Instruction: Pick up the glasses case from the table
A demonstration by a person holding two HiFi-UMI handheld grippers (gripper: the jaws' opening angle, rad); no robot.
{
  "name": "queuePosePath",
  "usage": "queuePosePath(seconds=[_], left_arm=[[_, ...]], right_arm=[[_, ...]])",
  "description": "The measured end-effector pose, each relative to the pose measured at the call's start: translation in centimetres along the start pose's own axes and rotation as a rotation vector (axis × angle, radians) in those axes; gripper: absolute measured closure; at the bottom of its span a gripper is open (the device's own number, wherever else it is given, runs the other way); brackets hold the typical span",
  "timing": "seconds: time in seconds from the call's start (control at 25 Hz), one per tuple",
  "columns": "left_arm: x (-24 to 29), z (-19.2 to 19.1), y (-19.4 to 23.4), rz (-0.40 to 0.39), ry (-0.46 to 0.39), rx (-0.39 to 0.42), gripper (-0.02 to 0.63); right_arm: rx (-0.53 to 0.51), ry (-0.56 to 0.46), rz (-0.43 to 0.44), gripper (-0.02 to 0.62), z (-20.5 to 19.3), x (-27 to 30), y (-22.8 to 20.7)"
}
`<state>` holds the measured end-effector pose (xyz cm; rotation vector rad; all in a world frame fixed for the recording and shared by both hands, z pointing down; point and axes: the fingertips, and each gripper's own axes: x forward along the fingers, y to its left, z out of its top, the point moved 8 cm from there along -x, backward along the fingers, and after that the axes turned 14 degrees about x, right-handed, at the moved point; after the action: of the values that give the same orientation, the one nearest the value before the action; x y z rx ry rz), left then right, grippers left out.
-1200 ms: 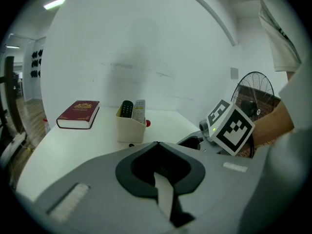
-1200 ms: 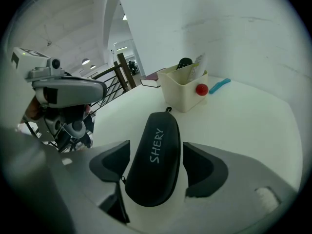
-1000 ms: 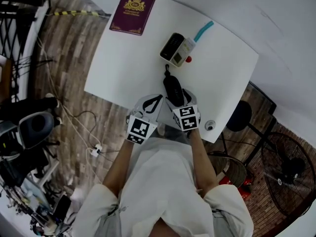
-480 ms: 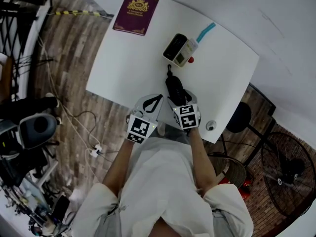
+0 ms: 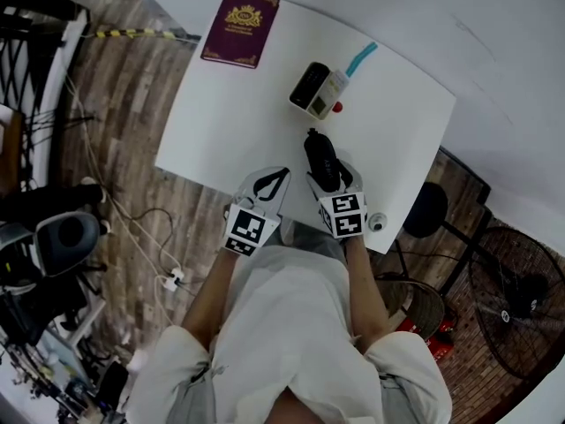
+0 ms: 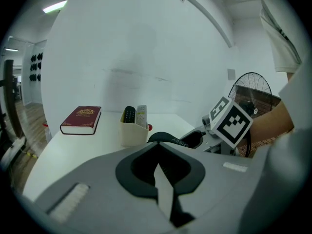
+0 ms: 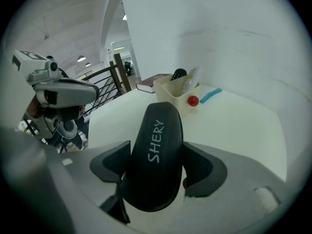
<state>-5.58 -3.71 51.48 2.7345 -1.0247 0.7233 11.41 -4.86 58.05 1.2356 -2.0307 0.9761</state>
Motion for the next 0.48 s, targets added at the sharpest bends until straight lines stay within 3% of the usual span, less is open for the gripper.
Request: queuePosePath(seconds=[0.48], left_arm=[[-1.9, 3.6, 0.9, -0.003, -0.104, 0.071, 0.588]], right_arm=[[-0.013, -0.267, 0.012, 0.261, 3.8, -7.4, 2.4]])
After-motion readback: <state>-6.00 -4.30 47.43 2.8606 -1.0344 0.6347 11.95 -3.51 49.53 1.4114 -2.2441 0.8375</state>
